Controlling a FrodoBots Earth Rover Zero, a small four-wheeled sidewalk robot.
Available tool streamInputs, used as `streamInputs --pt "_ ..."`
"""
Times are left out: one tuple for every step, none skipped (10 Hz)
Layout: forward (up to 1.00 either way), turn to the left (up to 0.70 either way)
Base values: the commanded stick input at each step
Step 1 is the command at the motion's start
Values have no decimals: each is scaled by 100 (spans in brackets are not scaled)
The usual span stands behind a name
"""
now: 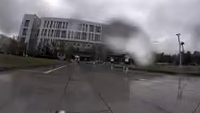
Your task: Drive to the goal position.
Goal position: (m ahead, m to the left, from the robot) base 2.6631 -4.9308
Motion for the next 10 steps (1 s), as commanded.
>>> streamInputs --pt "70 6" --pt "70 0" --pt "70 0" --pt "70 0" --pt "70 0" --pt "70 0" --pt "70 0" --pt "70 0" --pt "70 0" --pt "70 0"
